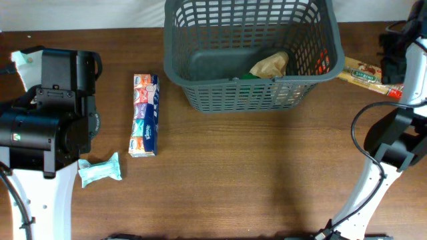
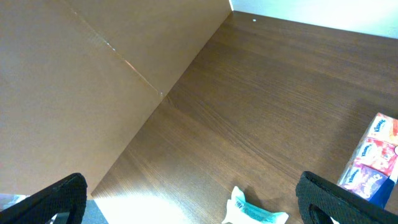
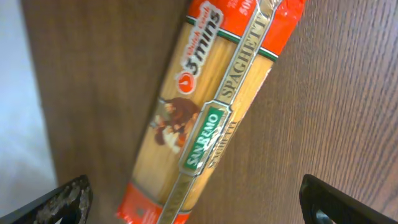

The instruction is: Pack container

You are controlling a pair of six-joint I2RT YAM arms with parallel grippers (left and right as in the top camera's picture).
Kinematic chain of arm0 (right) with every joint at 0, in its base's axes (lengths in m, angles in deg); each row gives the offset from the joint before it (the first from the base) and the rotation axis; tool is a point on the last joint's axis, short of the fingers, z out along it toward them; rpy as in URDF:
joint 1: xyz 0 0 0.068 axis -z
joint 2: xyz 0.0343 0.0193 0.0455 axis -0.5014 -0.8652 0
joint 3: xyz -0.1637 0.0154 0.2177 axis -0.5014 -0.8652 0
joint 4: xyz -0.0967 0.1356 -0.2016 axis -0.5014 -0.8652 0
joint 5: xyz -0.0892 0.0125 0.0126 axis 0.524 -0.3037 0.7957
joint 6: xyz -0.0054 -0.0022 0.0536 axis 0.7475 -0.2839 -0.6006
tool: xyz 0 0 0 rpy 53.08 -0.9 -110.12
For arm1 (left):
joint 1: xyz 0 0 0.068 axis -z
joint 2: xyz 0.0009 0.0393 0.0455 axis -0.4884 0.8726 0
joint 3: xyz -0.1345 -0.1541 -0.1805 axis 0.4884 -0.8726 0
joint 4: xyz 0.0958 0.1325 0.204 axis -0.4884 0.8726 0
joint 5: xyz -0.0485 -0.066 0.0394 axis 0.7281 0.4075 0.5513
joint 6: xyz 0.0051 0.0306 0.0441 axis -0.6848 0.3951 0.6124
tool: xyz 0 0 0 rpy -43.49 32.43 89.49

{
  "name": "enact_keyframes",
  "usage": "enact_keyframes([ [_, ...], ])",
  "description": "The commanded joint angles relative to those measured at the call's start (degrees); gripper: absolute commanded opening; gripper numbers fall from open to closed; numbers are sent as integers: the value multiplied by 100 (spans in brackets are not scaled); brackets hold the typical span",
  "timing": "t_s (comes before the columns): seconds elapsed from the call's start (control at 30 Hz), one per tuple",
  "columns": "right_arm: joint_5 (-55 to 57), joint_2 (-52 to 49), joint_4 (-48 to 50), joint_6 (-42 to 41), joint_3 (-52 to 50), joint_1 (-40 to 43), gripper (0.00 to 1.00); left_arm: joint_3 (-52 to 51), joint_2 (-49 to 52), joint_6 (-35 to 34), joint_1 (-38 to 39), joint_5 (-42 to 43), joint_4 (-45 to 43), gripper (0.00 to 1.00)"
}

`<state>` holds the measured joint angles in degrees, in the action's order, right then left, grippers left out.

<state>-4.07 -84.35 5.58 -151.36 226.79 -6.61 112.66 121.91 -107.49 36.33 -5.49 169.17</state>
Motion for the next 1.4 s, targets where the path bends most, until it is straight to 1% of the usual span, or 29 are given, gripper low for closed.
enact_keyframes([
  [0.0,120,-205,33,7,-9,35,99,2,11,46,-24,-42,2,100],
  [0.53,181,-538,7,7,-9,131,99,2,11,46,-24,-42,2,99],
  [1.37,116,-1191,-308,11,-9,243,99,2,11,46,-24,-42,2,99],
])
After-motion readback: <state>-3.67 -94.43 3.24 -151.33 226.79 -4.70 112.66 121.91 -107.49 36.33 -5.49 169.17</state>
